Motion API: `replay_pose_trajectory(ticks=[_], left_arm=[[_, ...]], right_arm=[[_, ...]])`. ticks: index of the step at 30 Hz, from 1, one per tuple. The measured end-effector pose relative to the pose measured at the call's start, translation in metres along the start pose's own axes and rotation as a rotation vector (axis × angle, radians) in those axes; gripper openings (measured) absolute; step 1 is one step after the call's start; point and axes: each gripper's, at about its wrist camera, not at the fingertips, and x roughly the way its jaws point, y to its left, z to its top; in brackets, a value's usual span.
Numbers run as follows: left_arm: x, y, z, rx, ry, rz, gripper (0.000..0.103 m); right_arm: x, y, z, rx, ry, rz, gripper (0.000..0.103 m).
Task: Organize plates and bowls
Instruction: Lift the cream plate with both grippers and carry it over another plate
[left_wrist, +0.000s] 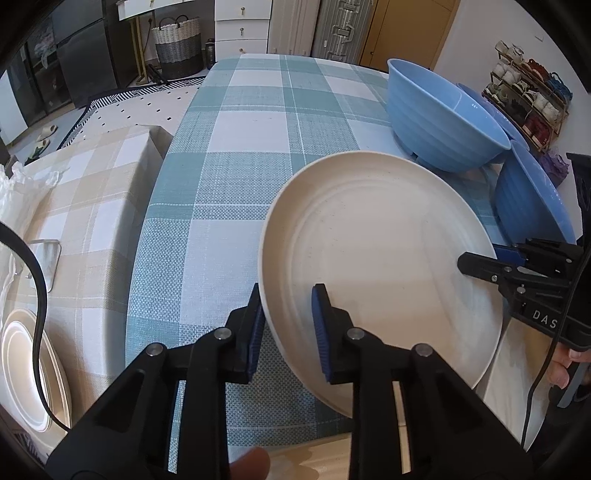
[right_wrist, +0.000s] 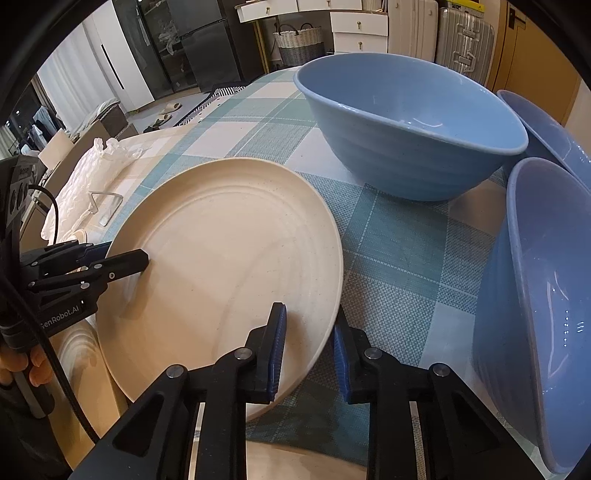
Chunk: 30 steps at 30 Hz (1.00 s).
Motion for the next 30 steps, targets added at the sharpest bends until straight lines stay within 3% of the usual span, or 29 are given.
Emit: replay_pose_trajectory(ticks=[10,23,30], left_arm=[[-0.013,0.007,0.005,-0.045,-0.03,-0.005,0.017],[-0.046,0.0,0.011,-0.031,-0.098,0.028,0.017],[-0.063,-0.001,0.008,-0.045,-0.114,0.053,0.018]], right_arm=[[-0.013,0.0,0.0,0.007,-0.039,0.008,0.018],[-0.047,-0.005,0.0,0.009,-0.112,0.029,0.018],[-0.066,-0.015,-0.008,0.021,-0.113,0.091,0.018]])
